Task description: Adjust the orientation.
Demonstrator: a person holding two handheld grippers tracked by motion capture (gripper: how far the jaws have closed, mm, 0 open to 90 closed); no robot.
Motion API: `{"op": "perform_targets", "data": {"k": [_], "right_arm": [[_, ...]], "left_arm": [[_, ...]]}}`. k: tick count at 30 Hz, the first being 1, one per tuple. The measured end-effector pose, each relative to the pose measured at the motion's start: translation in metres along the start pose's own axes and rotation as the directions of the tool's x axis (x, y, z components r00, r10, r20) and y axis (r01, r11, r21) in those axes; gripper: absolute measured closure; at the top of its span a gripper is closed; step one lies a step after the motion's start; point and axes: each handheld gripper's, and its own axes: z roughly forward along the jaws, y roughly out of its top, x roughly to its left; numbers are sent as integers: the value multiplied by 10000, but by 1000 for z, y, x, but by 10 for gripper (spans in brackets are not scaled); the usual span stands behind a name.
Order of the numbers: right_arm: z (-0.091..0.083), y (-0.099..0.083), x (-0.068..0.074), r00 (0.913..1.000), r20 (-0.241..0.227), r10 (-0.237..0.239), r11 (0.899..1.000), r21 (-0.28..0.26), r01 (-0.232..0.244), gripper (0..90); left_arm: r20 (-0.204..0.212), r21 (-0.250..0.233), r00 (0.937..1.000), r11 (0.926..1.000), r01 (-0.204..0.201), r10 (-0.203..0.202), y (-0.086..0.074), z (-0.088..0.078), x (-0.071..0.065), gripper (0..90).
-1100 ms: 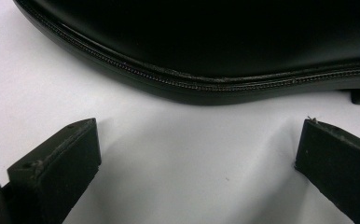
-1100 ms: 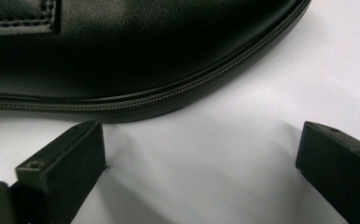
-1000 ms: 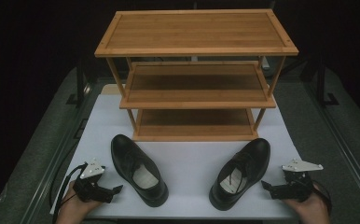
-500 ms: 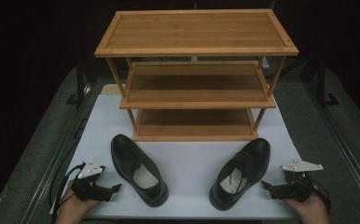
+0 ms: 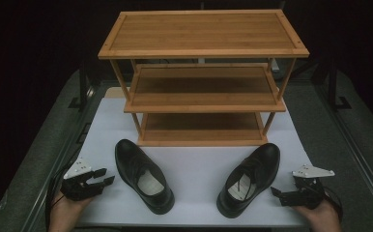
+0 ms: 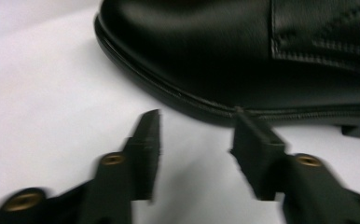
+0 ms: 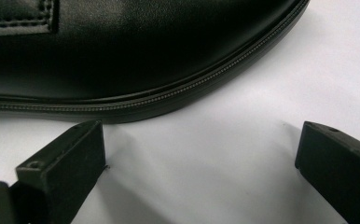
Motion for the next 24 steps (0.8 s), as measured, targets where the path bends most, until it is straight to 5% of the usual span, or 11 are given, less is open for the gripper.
{"op": "perform_targets", "data": {"k": [5, 20, 24], "right_arm": [[0, 0, 0, 10000, -3, -16, 10000, -12, 16, 13], [0, 0, 0, 10000, -3, -12, 10000, -23, 12, 14], [0, 0, 0, 10000, -3, -11, 10000, -25, 11, 14]], "left_arm": [[167, 38, 9999, 10000, 9, -9, 14, 2, 10, 899], [-1143, -306, 9930, 9992, 258, -291, 50, 34, 55, 900], [-1145, -306, 9925, 9988, 387, -420, 52, 47, 67, 900]]}}
